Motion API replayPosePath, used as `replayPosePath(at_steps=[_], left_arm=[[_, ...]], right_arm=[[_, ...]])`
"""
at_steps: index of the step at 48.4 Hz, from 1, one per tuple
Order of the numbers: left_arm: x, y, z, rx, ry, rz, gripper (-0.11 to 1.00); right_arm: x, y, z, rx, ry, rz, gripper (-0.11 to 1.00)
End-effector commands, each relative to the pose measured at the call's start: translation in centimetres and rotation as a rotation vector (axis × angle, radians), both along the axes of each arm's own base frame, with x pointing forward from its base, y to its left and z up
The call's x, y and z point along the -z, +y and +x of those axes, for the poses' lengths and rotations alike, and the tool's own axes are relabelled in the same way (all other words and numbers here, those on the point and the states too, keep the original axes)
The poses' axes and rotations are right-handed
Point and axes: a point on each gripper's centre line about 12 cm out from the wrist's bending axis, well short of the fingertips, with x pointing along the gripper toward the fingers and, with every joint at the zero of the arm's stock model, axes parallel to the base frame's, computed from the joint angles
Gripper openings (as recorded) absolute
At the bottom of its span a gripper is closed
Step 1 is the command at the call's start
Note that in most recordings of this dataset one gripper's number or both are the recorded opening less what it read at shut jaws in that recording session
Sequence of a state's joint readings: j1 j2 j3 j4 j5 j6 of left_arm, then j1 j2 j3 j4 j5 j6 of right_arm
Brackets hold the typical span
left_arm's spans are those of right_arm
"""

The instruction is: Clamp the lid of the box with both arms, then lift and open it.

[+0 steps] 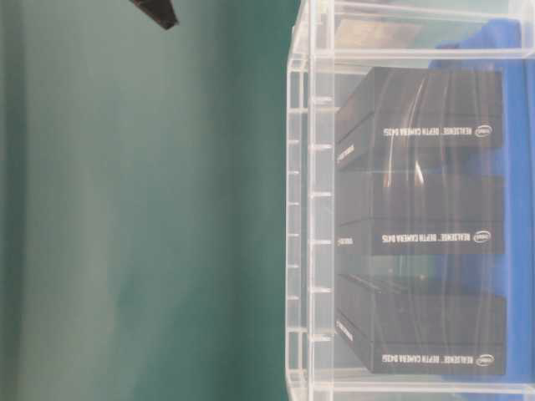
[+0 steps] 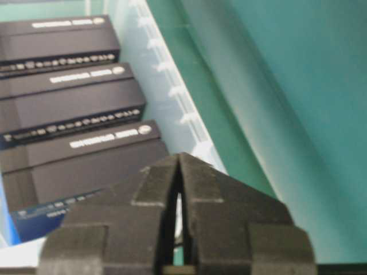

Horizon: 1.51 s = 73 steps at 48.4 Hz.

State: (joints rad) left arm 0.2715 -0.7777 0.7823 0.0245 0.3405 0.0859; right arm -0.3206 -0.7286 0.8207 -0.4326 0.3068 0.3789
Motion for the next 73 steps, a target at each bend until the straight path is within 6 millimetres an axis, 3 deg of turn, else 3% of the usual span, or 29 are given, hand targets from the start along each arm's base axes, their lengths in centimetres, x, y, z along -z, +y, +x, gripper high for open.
replayPosePath(at_steps=[1,73], left_arm=[[-0.25,0.11,0.03,-0.004,-0.024,0.004,0.01],[0.61,0.1,0.06,-0.003,-0.038,0.007,0.02]], right_arm=[[-0.43,0.01,0.09,-0.01,-0.033,-0.013,0.0],[-0.03,0.28,0.27,-0.043,-0.063,-0.037,0.0]])
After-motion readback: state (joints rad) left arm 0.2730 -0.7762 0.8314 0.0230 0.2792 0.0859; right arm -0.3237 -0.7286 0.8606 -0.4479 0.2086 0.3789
